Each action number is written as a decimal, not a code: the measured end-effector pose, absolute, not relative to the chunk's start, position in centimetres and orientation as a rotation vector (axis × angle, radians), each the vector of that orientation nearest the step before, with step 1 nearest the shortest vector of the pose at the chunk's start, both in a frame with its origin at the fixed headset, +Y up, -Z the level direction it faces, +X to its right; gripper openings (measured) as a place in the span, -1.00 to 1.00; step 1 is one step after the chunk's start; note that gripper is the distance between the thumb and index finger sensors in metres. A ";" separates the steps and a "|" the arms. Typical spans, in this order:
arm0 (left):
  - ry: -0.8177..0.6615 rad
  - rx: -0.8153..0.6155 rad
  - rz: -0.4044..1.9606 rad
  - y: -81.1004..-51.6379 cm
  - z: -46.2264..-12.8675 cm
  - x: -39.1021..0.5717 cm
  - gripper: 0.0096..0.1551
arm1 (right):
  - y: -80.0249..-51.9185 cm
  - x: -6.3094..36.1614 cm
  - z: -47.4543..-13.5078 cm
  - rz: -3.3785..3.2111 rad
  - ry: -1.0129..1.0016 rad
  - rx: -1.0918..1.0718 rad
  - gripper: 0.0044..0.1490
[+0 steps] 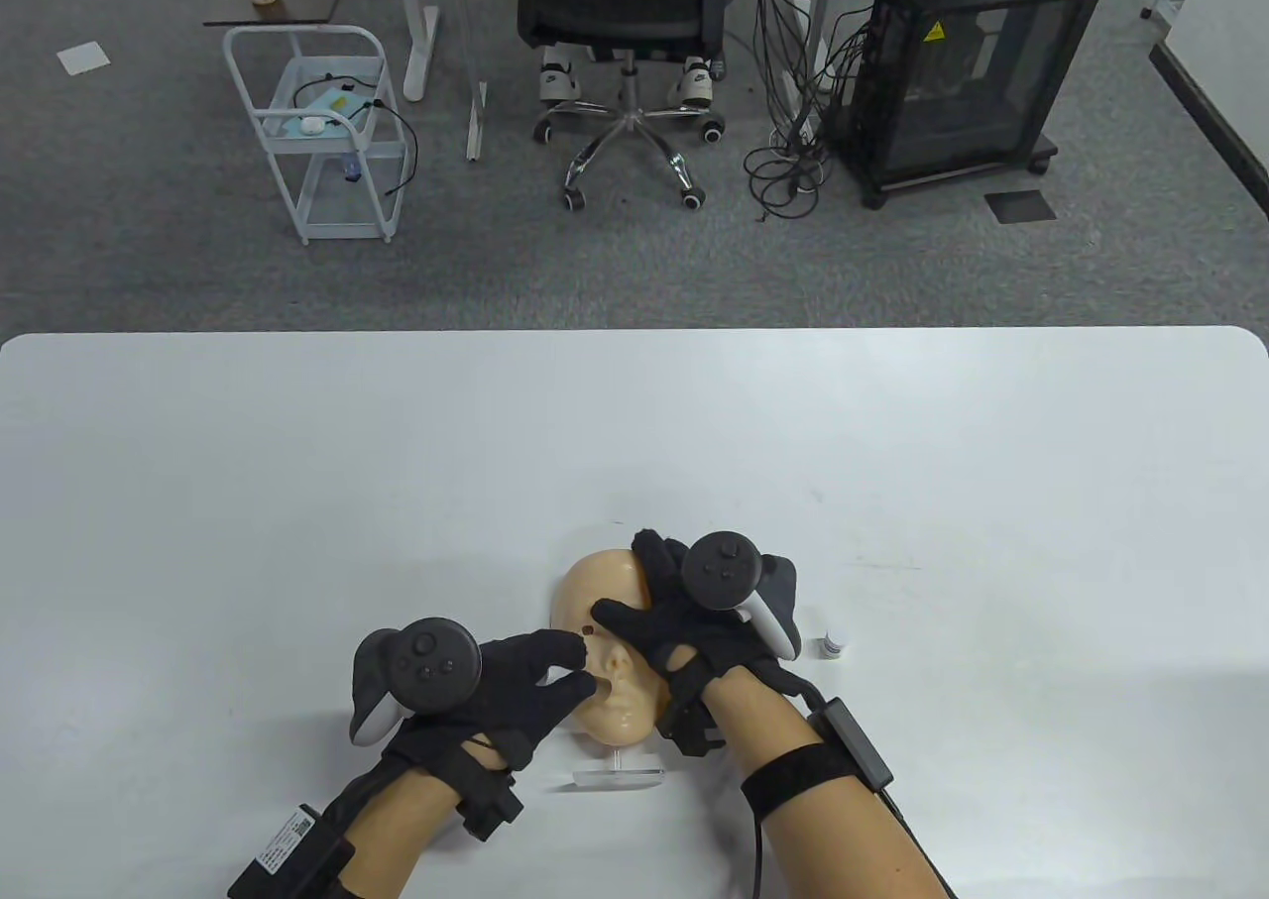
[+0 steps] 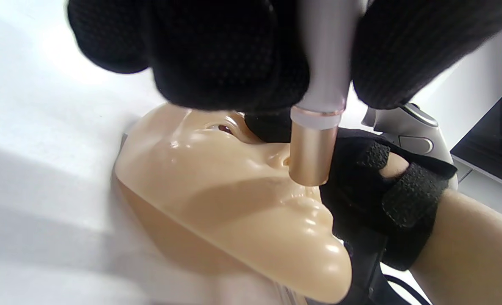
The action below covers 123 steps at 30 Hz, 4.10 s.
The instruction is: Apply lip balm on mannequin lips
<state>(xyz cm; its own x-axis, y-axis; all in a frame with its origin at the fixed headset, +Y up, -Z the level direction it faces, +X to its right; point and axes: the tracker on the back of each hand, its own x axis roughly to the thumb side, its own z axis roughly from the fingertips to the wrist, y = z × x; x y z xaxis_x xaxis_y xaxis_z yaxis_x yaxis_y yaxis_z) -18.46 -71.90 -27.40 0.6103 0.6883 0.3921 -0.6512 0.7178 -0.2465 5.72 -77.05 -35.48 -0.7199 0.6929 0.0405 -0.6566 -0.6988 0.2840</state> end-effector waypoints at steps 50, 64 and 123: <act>-0.357 -0.382 1.671 -75.1 -27.7 -17.9 -0.43 | -68.0 5.7 -24.3 2.243 -0.537 1.097 -0.39; -0.333 -0.196 1.537 -75.0 -28.6 -19.8 -0.43 | -69.5 18.9 -29.6 2.653 0.020 -0.008 -0.08; -0.423 -0.276 1.468 -75.2 -27.8 -17.4 -0.47 | -73.2 8.3 -27.9 1.760 0.295 0.353 -0.28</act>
<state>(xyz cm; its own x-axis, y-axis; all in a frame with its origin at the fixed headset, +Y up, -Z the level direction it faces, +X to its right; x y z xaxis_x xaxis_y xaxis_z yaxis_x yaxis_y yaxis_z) -17.37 -75.22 -27.78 0.0494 0.9930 0.1073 -0.8977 0.0912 -0.4310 8.30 -73.16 -27.87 -0.1991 0.9769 0.0772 -0.8986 -0.2134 0.3834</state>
